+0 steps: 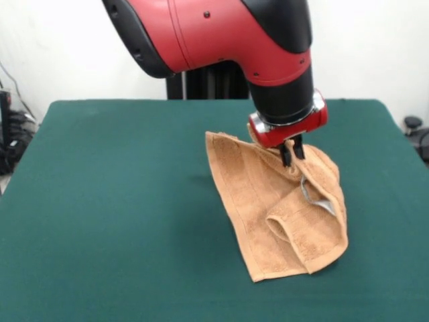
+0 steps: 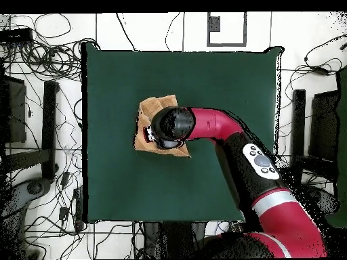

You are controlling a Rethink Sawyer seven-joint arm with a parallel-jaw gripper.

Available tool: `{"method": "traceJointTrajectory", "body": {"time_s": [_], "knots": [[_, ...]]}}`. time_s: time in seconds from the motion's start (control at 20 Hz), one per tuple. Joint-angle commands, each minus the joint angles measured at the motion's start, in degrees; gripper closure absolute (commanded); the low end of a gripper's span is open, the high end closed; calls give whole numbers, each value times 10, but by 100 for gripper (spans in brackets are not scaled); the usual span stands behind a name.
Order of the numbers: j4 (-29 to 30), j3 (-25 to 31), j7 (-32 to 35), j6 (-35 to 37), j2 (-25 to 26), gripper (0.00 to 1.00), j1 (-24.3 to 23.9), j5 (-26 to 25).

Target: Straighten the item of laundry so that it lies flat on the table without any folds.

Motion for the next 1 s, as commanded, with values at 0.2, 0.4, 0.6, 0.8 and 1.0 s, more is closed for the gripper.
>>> {"method": "traceJointTrajectory", "body": {"time_s": [0.2,0.4,0.6,0.8,1.0], "knots": [[-14,-20,89,-19,-3,100,25,25],[-18,-25,86,-22,-1,100,27,23],[-20,-29,85,-26,-1,100,29,21],[-20,-30,87,-22,-4,100,32,22],[-25,-32,90,-20,-4,100,36,23]]}}
